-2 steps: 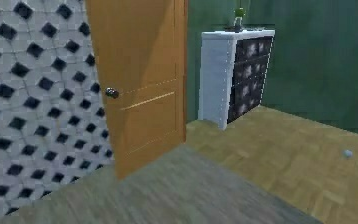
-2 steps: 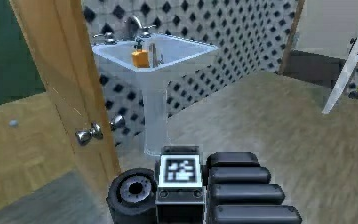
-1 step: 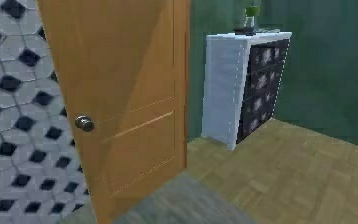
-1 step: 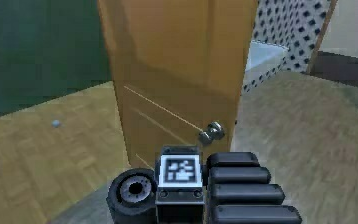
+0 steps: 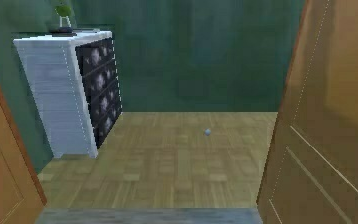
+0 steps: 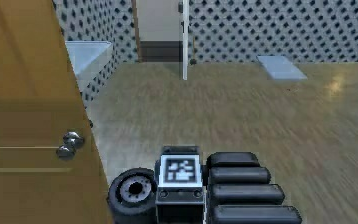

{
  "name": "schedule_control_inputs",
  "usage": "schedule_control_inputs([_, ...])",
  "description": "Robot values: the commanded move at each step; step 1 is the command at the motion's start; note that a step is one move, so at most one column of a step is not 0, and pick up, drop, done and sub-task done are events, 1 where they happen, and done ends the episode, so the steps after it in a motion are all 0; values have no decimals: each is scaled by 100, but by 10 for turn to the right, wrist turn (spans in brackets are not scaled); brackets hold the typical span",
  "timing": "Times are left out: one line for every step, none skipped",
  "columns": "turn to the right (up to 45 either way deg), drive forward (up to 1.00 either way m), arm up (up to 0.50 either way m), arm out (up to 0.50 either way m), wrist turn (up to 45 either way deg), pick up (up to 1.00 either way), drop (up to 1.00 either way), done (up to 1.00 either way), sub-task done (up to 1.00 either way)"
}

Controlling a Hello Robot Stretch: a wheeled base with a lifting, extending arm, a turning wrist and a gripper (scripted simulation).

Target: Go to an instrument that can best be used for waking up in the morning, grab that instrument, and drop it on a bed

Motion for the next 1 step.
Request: schedule_control_inputs([90,0,0,0,0,0,0,0,0])
